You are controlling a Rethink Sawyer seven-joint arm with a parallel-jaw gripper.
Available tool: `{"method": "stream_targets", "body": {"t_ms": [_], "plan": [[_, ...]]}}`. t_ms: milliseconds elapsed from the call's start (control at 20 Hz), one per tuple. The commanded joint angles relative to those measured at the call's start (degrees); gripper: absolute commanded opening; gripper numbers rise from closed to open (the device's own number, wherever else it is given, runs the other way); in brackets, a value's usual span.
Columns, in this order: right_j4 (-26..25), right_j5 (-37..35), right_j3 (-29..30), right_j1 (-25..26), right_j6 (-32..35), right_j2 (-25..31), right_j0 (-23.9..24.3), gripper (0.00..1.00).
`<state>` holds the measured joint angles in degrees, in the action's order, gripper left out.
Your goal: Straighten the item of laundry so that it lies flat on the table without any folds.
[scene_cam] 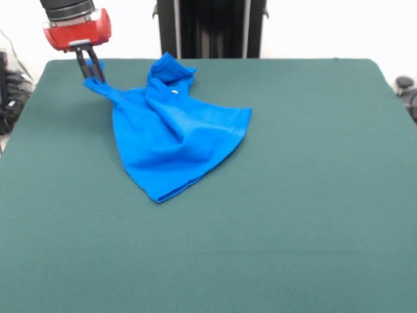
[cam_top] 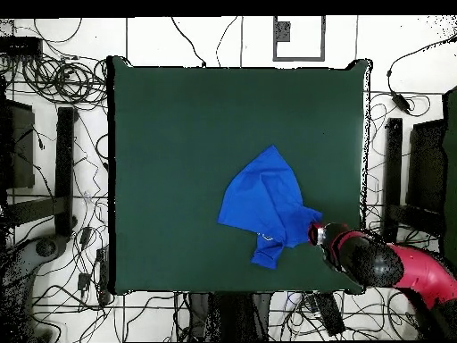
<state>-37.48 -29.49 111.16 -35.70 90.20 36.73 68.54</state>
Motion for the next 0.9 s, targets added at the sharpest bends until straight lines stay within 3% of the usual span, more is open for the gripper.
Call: {"method": "stream_targets", "body": {"t_ms": [50, 900], "plan": [[-4.33, 1.77, 4.68, 2.86, -7.23, 4.39, -1.5, 0.0], [-5.1, -1.36, 1.5, 6.54, -10.94, 6.44, 2.15, 0.0]]}}
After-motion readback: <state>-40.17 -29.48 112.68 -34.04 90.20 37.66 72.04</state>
